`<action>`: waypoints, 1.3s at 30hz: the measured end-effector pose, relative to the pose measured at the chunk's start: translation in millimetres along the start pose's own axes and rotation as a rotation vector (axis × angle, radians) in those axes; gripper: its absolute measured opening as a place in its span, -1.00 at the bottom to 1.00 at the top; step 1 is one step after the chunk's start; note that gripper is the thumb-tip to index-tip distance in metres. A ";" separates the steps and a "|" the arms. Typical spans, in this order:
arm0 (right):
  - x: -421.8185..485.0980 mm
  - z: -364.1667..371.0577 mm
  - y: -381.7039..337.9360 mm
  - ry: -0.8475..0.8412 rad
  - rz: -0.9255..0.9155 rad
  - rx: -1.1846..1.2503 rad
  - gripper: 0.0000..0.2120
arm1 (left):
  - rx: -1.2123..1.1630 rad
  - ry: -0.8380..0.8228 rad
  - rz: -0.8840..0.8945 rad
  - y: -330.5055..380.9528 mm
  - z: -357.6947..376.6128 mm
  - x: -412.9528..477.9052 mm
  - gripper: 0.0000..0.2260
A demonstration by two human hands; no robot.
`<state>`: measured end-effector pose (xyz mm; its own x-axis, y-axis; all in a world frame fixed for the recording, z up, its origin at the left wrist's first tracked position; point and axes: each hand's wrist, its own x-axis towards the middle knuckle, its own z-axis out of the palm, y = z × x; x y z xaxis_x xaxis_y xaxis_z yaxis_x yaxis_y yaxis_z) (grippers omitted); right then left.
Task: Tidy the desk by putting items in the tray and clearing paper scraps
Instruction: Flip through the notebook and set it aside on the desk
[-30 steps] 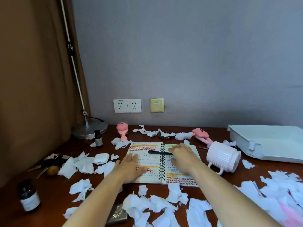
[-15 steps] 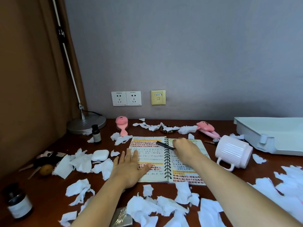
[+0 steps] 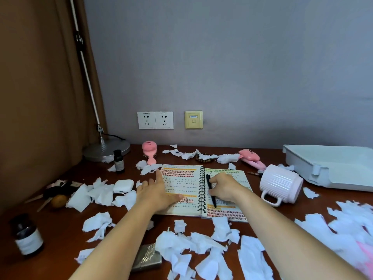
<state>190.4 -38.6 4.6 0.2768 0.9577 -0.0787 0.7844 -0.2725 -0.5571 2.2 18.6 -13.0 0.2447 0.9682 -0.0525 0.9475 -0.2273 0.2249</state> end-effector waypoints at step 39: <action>32.0 39.6 -58.8 -0.291 -0.010 0.530 -0.60 | -0.795 -0.112 0.156 28.8 -97.5 9.3 -0.62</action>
<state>131.2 11.7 2.2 0.0488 0.9664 -0.2523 0.3818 -0.2515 -0.8893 11.6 31.3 87.9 0.4209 0.9057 -0.0506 0.4815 -0.1758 0.8586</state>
